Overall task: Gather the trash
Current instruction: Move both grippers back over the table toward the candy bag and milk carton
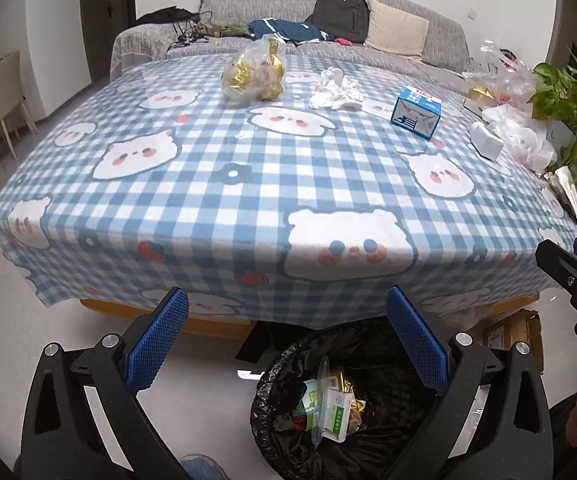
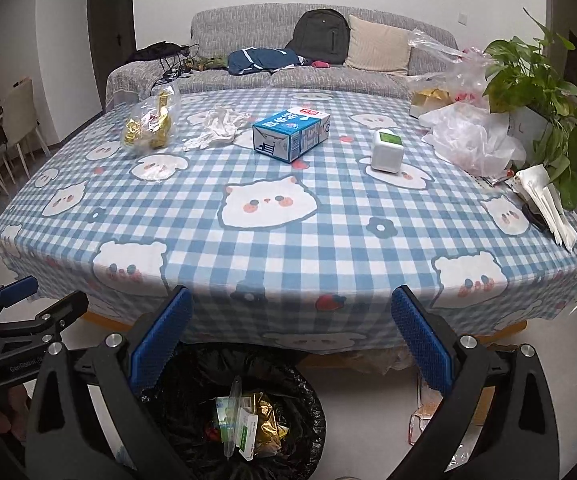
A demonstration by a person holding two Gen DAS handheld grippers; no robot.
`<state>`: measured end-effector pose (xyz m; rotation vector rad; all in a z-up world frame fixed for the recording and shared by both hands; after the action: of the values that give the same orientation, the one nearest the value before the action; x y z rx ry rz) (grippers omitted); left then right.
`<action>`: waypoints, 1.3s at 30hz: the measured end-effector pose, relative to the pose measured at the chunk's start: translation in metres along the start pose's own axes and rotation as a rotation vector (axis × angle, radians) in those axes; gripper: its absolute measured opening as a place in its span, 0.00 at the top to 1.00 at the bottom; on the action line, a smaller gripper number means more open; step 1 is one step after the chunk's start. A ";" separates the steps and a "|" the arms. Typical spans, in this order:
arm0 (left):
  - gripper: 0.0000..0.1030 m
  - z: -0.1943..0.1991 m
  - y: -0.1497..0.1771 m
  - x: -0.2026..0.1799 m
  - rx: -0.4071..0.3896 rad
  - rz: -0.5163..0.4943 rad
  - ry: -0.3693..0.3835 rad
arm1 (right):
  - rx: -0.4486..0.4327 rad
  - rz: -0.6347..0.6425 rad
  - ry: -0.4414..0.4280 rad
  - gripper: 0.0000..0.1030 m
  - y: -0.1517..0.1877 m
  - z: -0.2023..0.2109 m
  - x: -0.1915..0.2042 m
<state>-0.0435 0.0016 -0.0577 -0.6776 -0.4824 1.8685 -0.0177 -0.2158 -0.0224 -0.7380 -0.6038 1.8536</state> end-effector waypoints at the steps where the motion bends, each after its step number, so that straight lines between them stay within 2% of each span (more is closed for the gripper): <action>1: 0.06 -0.001 -0.004 0.001 -0.003 0.004 0.002 | 0.000 0.000 0.001 0.07 -0.004 -0.002 -0.001; 13: 0.06 -0.019 -0.045 0.007 -0.015 0.021 -0.017 | -0.024 -0.011 -0.007 0.07 -0.055 -0.017 -0.007; 21: 0.06 -0.012 -0.083 0.007 -0.065 0.039 -0.014 | -0.042 -0.009 -0.014 0.07 -0.087 -0.021 -0.007; 30: 0.06 -0.013 -0.113 -0.001 -0.073 0.026 -0.014 | -0.044 0.011 0.006 0.07 -0.112 -0.028 -0.013; 39: 0.06 -0.040 -0.158 -0.008 -0.077 0.025 -0.040 | -0.006 -0.022 0.004 0.07 -0.127 -0.075 -0.032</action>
<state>0.0949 0.0547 0.0101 -0.7011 -0.5768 1.8976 0.1247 -0.1937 0.0209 -0.7363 -0.6130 1.8300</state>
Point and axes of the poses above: each gripper's, at about its wrist camera, not at the fingertips, and z roughly against the way its jaws point, x to its left, y to its underside, the point moved 1 cm from there along -z, roughly the way its jaws point, and after that the axes turned 14 degrees about z, right-handed, at the moved point
